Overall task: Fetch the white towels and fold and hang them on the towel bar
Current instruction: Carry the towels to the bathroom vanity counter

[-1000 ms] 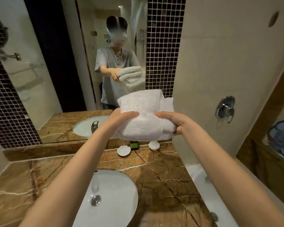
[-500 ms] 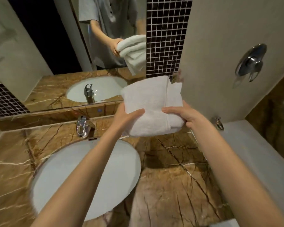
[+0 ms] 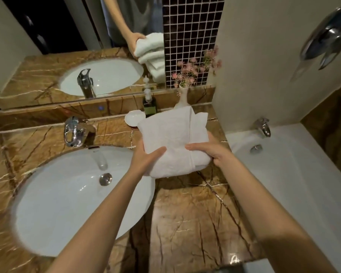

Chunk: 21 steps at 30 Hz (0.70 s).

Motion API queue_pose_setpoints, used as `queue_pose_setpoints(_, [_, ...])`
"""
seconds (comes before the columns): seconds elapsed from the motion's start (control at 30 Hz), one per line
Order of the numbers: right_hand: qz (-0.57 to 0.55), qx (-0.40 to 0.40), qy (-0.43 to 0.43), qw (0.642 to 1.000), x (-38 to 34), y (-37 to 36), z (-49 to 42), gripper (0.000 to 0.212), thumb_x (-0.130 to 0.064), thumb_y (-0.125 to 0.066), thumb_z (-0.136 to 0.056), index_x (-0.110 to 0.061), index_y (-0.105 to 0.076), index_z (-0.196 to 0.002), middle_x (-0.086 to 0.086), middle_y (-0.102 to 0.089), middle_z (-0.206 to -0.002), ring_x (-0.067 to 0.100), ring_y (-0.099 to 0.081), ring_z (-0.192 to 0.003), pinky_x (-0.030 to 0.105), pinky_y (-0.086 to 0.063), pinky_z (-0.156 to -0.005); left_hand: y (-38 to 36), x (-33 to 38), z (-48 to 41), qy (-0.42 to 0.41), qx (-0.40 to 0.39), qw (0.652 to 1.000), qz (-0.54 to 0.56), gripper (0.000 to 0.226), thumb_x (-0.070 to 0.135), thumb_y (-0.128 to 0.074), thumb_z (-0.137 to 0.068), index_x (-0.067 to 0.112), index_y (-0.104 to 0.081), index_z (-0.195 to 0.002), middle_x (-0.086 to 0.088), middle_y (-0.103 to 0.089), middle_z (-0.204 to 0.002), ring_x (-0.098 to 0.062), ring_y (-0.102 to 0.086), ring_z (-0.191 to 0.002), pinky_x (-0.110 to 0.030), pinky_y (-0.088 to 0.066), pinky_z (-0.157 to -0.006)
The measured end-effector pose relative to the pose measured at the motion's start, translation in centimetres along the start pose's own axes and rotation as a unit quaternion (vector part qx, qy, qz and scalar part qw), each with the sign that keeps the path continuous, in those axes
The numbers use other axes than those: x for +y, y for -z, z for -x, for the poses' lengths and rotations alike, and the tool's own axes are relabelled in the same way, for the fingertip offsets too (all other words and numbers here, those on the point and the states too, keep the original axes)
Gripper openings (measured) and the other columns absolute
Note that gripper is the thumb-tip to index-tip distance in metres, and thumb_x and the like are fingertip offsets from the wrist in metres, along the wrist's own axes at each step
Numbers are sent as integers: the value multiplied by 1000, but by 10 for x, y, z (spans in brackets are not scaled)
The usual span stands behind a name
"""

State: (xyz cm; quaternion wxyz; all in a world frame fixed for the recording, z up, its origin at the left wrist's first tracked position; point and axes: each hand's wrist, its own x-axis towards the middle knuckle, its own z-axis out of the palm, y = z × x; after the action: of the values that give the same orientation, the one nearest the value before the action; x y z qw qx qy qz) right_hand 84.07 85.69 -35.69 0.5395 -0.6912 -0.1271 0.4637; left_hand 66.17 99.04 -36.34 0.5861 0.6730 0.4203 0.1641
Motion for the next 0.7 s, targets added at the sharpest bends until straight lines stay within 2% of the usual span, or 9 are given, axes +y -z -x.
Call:
queue_pose_setpoints(0.07, [-9,-1,-17,1000,7,4,-9,104,-26,-95,-46,-24,-45,-138,-4,-59,-127,21,-55,-116,44,-47,-98,-6,-8,-9,-11,-6,1000,-7,75,31,-80,-72,23,-39,-135,3,-53,-125,-15,-52,-113,-32,-43,-89])
queue_pose_setpoints(0.17, [-32,0,-29,999,19,9,-21,115,-28,-96,-33,-24,-47,-137,-3,-62,-126,22,-58,-115,46,-47,-99,-14,-19,-22,-17,-7,1000,-25,79,38,-79,-67,21,-42,-134,4,-55,-124,-13,-53,-111,-30,-43,-86])
queue_pose_setpoints(0.23, [-38,3,-37,999,27,13,-29,116,-27,-96,-31,-24,-48,-136,-2,-63,-125,22,-59,-114,46,-48,-99,-19,-25,-27,-8,-6,999,-40,76,36,-80,-70,20,-42,-134,5,-55,-123,-13,-53,-110,-30,-42,-86])
queue_pose_setpoints(0.37, [-32,17,-47,998,39,20,-39,113,-25,-96,-34,-21,-47,-136,-2,-62,-125,22,-58,-116,42,-49,-96,-31,-35,-36,-15,-11,997,-73,76,34,-79,-74,20,-40,-137,4,-54,-128,-11,-50,-112,-29,-40,-89])
queue_pose_setpoints(0.47, [-12,39,-39,998,45,27,-45,102,-17,-94,-49,-20,-44,-138,-3,-58,-128,20,-55,-116,37,-48,-93,-40,-39,-42,-23,-13,997,-78,80,34,-80,-73,18,-37,-139,-1,-52,-134,-16,-49,-120,-29,-40,-93])
queue_pose_setpoints(0.6, [11,52,-40,998,53,33,-49,114,-25,-95,-38,-19,-43,-139,-1,-57,-132,20,-54,-119,40,-47,-98,-48,-39,-45,-37,-23,994,-99,82,31,-80,-73,17,-34,-139,-2,-48,-136,-10,-44,-118,-27,-35,-92])
queue_pose_setpoints(0.7, [23,54,-37,998,54,35,-50,110,-22,-95,-46,-18,-40,-141,0,-55,-134,21,-52,-121,40,-46,-100,-47,-42,-46,-31,-23,995,-94,85,35,-81,-70,17,-34,-139,0,-48,-135,-12,-45,-120,-28,-36,-94])
